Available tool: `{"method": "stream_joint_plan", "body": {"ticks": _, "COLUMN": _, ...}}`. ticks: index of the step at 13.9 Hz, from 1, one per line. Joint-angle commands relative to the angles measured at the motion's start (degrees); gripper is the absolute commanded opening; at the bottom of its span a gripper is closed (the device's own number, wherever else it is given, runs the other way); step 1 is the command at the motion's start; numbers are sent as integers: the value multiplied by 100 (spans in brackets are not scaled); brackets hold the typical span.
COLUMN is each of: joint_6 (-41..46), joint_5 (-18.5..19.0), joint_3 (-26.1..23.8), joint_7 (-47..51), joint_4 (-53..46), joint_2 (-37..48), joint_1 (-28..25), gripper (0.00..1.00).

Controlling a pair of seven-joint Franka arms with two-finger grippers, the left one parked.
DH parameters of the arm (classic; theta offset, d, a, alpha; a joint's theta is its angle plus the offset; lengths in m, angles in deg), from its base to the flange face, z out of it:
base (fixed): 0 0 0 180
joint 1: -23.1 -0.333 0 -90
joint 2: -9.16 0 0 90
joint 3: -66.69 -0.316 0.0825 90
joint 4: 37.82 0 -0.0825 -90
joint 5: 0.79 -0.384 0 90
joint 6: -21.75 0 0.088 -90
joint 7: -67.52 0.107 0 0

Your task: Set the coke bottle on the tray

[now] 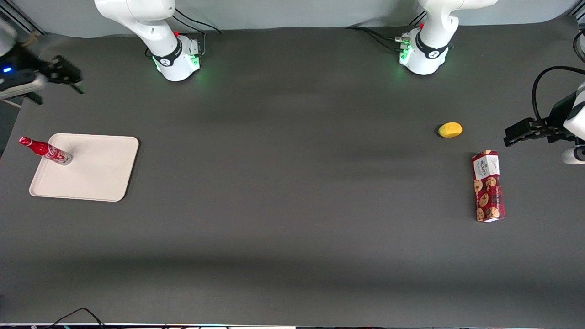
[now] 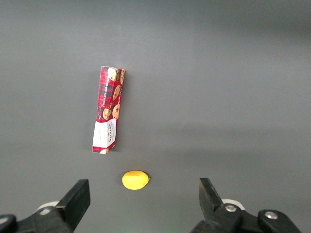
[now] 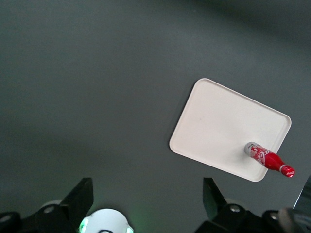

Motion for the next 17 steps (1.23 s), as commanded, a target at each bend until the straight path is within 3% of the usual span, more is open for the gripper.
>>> {"method": "stream_joint_plan", "body": {"ticks": 1, "joint_6": 56, "joint_5": 49, "joint_3": -277, "joint_7": 555, "joint_4": 22, "joint_2": 111, "joint_1": 56, "gripper": 100}}
{"method": "stream_joint_plan", "body": {"ticks": 4, "joint_6": 47, "joint_5": -38, "joint_3": -286, "joint_7": 564, "joint_4": -22, "joint_2": 129, "joint_1": 30, "gripper": 100}}
{"method": "stream_joint_plan", "body": {"ticks": 6, "joint_6": 47, "joint_5": -563, "joint_3": -260, "joint_7": 564, "joint_4": -127, "joint_2": 155, "joint_1": 47, "gripper": 100}}
{"method": "stream_joint_plan", "body": {"ticks": 7, "joint_6": -32, "joint_5": -644, "joint_3": -242, "joint_7": 555, "joint_4": -180, "joint_2": 112, "joint_1": 56, "gripper": 100}}
{"method": "stream_joint_plan", "body": {"ticks": 11, "joint_6": -33, "joint_5": -645, "joint_3": -225, "joint_7": 581, "joint_4": -1066, "joint_2": -722, "joint_1": 100, "gripper": 100}}
{"method": "stream_joint_plan", "body": {"ticks": 17, "joint_6": -24, "joint_5": -566, "joint_3": -129, "joint_7": 573, "joint_4": -1569, "joint_2": -1066, "joint_1": 135, "gripper": 100}}
